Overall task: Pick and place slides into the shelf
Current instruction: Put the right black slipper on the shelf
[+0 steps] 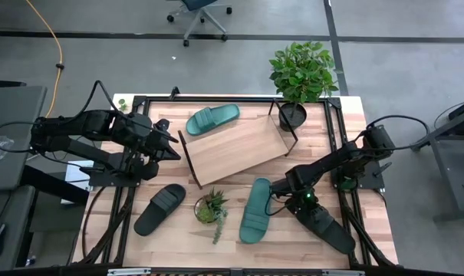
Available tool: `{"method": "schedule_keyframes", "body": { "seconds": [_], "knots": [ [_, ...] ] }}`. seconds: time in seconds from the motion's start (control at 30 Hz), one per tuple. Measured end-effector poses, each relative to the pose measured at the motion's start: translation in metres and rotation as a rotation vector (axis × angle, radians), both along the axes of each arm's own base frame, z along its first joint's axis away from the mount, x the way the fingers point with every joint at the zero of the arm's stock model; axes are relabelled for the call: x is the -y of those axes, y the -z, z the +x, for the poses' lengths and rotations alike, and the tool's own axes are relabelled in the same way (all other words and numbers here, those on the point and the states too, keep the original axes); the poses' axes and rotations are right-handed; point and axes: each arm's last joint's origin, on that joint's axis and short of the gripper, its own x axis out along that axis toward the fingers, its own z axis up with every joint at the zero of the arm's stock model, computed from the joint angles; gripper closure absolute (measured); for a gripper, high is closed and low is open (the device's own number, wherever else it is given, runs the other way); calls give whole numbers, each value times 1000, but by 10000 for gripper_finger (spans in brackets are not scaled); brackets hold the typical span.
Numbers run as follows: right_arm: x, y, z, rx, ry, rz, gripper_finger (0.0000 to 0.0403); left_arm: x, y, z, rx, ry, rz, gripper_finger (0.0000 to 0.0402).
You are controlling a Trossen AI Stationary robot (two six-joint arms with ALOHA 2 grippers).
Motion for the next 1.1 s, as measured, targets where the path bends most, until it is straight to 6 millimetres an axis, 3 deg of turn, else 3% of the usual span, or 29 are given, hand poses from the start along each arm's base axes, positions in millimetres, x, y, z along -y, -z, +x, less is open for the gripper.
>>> {"method": "schedule_keyframes", "body": {
  "seconds": [0.4,0.83,1.1],
  "knots": [
    [-1,-1,0,-30,23,46,397,0,0,0,-3,0,0,401],
    [4,-3,3,-92,93,10,401,0,0,0,-4,1,0,401],
    [13,-36,22,1,136,-1,402,0,1,-1,-12,0,-1,401]
  ]
}}
